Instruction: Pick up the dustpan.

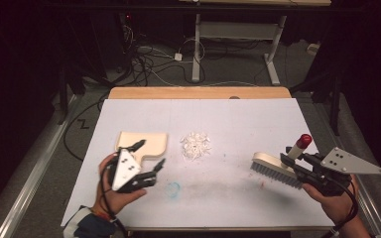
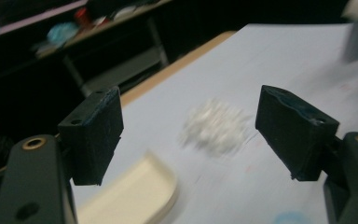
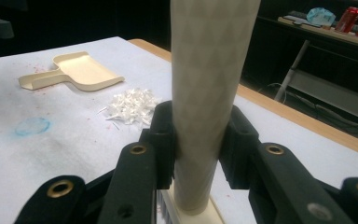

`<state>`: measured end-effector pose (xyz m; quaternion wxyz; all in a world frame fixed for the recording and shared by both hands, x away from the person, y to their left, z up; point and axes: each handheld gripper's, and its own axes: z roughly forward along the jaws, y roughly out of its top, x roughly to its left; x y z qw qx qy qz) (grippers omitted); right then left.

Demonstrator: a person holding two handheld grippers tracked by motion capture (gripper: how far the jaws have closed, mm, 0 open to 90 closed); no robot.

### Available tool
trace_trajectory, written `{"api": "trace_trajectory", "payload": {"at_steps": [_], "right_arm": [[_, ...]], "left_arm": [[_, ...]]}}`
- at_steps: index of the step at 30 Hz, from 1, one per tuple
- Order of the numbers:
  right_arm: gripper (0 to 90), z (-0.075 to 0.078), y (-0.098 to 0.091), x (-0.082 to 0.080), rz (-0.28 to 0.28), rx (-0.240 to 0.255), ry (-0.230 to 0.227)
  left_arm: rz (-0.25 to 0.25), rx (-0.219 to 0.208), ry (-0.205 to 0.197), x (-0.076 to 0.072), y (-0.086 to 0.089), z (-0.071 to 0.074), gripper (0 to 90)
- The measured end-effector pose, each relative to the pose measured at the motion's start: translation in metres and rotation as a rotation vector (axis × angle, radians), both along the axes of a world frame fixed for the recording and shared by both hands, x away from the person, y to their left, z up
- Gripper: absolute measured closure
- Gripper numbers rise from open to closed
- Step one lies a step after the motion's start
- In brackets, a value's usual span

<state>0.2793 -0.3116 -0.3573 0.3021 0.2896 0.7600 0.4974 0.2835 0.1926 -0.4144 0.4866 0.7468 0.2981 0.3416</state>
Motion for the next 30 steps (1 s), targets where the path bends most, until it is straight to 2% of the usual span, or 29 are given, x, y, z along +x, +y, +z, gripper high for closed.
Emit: {"api": "trace_trajectory", "payload": {"at_steps": [1,2,3,4,6,7,8,10,11,12,14,17,18,20,22,23,25,27,28,30], "right_arm": [[70.3,0.000,0.000,0.000,0.000,-0.004,0.000],[70.3,-0.001,0.000,0.000,0.001,-0.010,0.000],[70.2,-0.001,0.001,-0.001,-0.002,-0.017,0.000],[70.2,-0.002,0.001,-0.001,-0.005,-0.021,-0.001],[70.3,-0.002,0.000,-0.002,-0.007,-0.021,0.003],[70.2,-0.003,0.000,-0.002,-0.006,-0.020,0.005],[70.2,-0.003,0.000,-0.002,-0.008,-0.022,0.007],[70.2,-0.004,0.001,0.000,-0.010,-0.027,0.006],[70.2,-0.004,0.001,0.001,-0.010,-0.031,0.004],[70.2,-0.004,0.002,0.002,-0.011,-0.031,0.007],[70.2,-0.004,0.003,0.003,-0.003,-0.032,0.002],[70.2,-0.004,0.005,0.005,0.003,-0.035,0.002],[70.2,-0.004,0.006,0.005,0.005,-0.036,0.001],[70.2,-0.004,0.006,0.006,0.003,-0.039,0.003],[70.2,-0.005,0.007,0.006,0.006,-0.038,0.003],[70.2,-0.005,0.007,0.007,0.006,-0.041,0.005],[70.2,-0.005,0.008,0.007,0.004,-0.043,0.009],[70.2,-0.006,0.009,0.007,0.005,-0.049,0.010],[70.2,-0.006,0.009,0.007,0.004,-0.050,0.011],[70.2,-0.007,0.010,0.008,0.004,-0.046,0.015]], "left_arm": [[0.018,-0.010,0.023,-0.003,0.011,-0.005,22.5],[0.018,-0.010,0.023,-0.003,0.011,-0.005,22.5],[0.043,-0.012,0.066,-0.008,0.028,-0.012,22.5],[0.059,-0.002,0.081,-0.010,0.034,-0.016,22.5],[0.071,0.006,0.091,-0.013,0.039,-0.019,22.5],[0.075,0.004,0.130,-0.015,0.045,-0.026,22.4],[0.075,0.004,0.130,-0.015,0.045,-0.026,21.8],[0.080,0.037,0.187,-0.016,0.047,-0.035,20.1],[0.085,0.048,0.207,-0.015,0.047,-0.037,19.7],[0.085,0.048,0.207,-0.015,0.047,-0.037,19.6],[0.121,0.079,0.274,-0.011,0.046,-0.044,19.6],[0.155,0.070,0.348,-0.008,0.044,-0.049,19.7],[0.178,0.081,0.369,-0.006,0.042,-0.050,19.6],[0.175,0.062,0.416,-0.003,0.038,-0.052,19.2],[0.207,0.086,0.472,0.005,0.028,-0.056,19.1],[0.207,0.088,0.489,0.009,0.023,-0.058,19.1],[0.250,0.117,0.512,0.020,0.014,-0.061,20.0],[0.264,0.087,0.538,0.032,0.012,-0.064,20.8],[0.289,0.085,0.554,0.037,0.012,-0.065,22.3],[0.303,0.071,0.587,0.046,0.013,-0.069,29.0]]}}
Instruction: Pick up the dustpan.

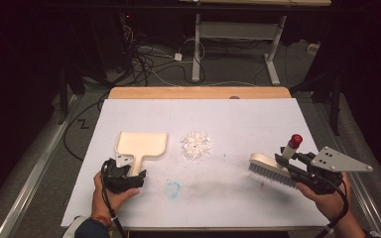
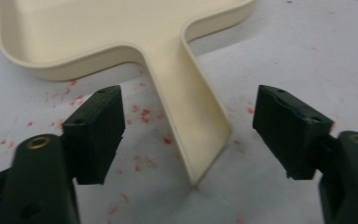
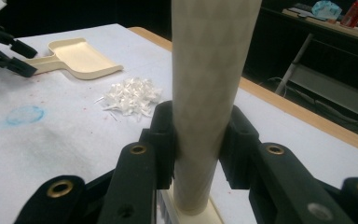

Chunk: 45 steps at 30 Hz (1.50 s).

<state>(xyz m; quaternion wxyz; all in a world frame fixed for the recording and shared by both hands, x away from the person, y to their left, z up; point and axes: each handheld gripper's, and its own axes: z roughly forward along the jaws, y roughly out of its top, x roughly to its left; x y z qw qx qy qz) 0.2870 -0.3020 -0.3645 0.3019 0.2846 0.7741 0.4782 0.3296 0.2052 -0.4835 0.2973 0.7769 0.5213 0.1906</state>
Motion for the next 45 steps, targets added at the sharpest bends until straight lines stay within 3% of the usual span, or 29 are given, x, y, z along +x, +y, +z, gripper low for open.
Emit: {"api": "trace_trajectory", "payload": {"at_steps": [1,3,5,12,15,21,25,33,35,45], "right_arm": [[70.1,-0.001,0.000,0.000,-0.002,0.003,-0.001],[70.2,-0.002,0.000,0.002,-0.005,0.005,0.002],[70.2,-0.003,0.000,0.003,-0.008,0.006,0.003],[70.2,-0.005,0.002,0.005,-0.001,-0.002,0.015],[70.2,-0.007,0.003,0.005,0.004,-0.006,0.024],[70.2,-0.007,0.002,0.006,0.003,-0.008,0.024],[70.2,-0.006,0.000,0.007,-0.006,-0.003,0.025],[70.3,-0.008,-0.002,0.011,-0.020,0.002,0.022],[70.3,-0.010,-0.003,0.013,-0.016,0.000,0.025],[70.4,-0.012,-0.002,0.019,-0.014,0.018,0.028]], "left_arm": [[0.007,0.001,0.017,0.004,0.000,-0.002,33.0],[0.013,-0.028,0.014,0.011,0.002,-0.003,33.0],[0.034,-0.032,0.007,0.016,0.002,-0.003,39.7],[-0.010,0.006,0.029,0.034,0.002,0.001,63.2],[-0.024,0.007,0.042,0.040,0.003,0.003,63.5],[-0.054,0.054,0.044,0.046,0.003,0.012,63.8],[-0.070,0.089,0.018,0.042,0.006,0.025,63.9],[-0.082,0.102,-0.039,0.025,0.017,0.050,63.9],[-0.081,0.095,-0.044,0.021,0.019,0.052,63.9],[-0.193,0.105,-0.047,-0.007,0.016,0.055,63.9]]}}
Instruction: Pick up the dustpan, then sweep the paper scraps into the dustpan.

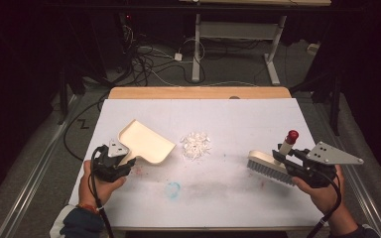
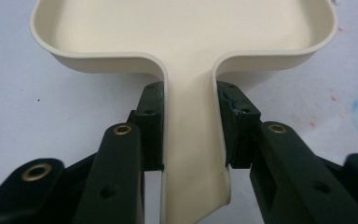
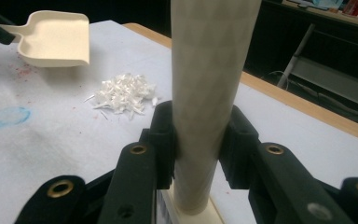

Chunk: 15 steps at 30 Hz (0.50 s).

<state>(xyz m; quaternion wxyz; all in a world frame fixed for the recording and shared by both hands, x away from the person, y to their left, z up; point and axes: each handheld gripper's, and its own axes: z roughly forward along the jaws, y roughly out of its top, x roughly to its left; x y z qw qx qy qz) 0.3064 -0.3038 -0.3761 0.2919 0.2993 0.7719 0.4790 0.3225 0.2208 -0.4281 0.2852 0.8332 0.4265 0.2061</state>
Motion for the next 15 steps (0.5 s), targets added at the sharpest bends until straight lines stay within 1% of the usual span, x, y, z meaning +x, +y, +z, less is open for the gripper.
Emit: {"api": "trace_trajectory", "payload": {"at_steps": [1,6,9,10,12,13,14,15], "right_arm": [[70.4,0.000,0.000,0.000,0.000,0.000,0.003],[70.4,-0.002,0.000,0.002,-0.002,-0.004,0.010],[70.3,-0.003,0.002,0.002,-0.001,-0.009,0.007],[70.4,-0.003,0.002,0.002,0.002,-0.009,0.006],[70.3,-0.004,0.004,0.003,0.001,-0.013,0.009],[70.4,-0.005,0.005,0.005,-0.001,-0.011,0.009],[70.4,-0.005,0.005,0.005,-0.001,-0.011,0.009],[70.3,-0.007,0.007,0.008,0.000,-0.010,0.010]], "left_arm": [[-0.012,0.000,0.008,-0.003,0.000,0.000,63.9],[-0.056,0.029,0.042,-0.017,-0.007,-0.002,63.9],[-0.088,0.053,0.062,-0.024,-0.011,-0.001,63.9],[-0.092,0.055,0.061,-0.026,-0.012,-0.001,63.8],[-0.096,0.037,0.080,-0.029,-0.012,-0.002,63.8],[-0.099,0.040,0.091,-0.030,-0.012,-0.004,63.9],[-0.099,0.040,0.091,-0.030,-0.012,-0.004,63.8],[-0.098,0.051,0.105,-0.032,-0.013,-0.007,63.8]]}}
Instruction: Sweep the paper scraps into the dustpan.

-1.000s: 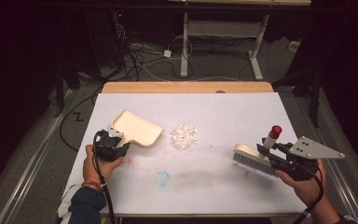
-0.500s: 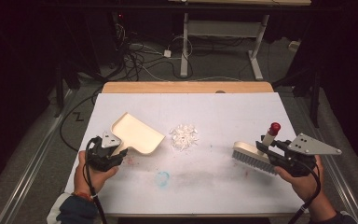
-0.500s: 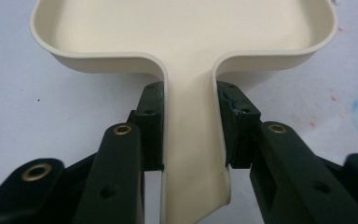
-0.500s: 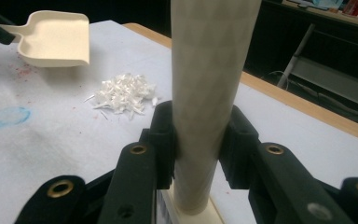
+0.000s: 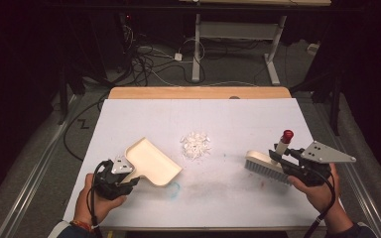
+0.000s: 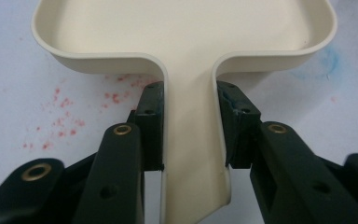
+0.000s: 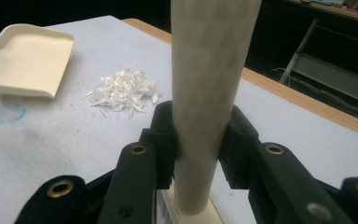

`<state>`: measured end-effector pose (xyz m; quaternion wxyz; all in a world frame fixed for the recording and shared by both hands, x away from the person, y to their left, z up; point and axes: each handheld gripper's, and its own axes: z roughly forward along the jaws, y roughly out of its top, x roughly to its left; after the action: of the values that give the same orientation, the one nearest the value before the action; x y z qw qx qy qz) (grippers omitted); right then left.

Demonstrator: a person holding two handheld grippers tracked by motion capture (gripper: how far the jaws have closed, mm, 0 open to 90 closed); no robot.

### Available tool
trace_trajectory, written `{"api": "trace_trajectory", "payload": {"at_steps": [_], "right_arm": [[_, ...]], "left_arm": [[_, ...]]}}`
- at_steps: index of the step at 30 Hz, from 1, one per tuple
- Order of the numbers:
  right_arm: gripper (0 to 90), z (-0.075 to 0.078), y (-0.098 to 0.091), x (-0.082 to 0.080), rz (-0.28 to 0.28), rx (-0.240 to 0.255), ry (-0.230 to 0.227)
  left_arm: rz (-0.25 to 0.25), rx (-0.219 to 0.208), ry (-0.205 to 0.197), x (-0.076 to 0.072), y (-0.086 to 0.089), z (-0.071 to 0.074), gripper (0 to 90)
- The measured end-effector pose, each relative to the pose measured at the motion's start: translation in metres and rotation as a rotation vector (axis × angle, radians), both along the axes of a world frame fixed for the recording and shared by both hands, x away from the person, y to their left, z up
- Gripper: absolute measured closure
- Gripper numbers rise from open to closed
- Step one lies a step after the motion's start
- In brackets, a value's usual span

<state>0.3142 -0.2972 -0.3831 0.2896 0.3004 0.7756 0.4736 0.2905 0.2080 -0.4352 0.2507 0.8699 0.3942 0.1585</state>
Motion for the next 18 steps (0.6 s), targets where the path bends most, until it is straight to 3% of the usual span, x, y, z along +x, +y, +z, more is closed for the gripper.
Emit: {"api": "trace_trajectory", "payload": {"at_steps": [5,10,18], "right_arm": [[70.3,-0.003,0.008,0.008,-0.001,0.017,0.006],[70.4,-0.005,0.025,0.024,-0.016,0.023,-0.006],[70.4,0.005,0.070,0.076,-0.055,0.044,-0.058]], "left_arm": [[-0.004,0.013,0.038,-0.004,-0.001,-0.008,63.8],[0.000,0.007,0.050,-0.004,0.000,-0.011,63.7],[-0.014,0.006,0.064,-0.001,-0.001,-0.015,63.7]]}}
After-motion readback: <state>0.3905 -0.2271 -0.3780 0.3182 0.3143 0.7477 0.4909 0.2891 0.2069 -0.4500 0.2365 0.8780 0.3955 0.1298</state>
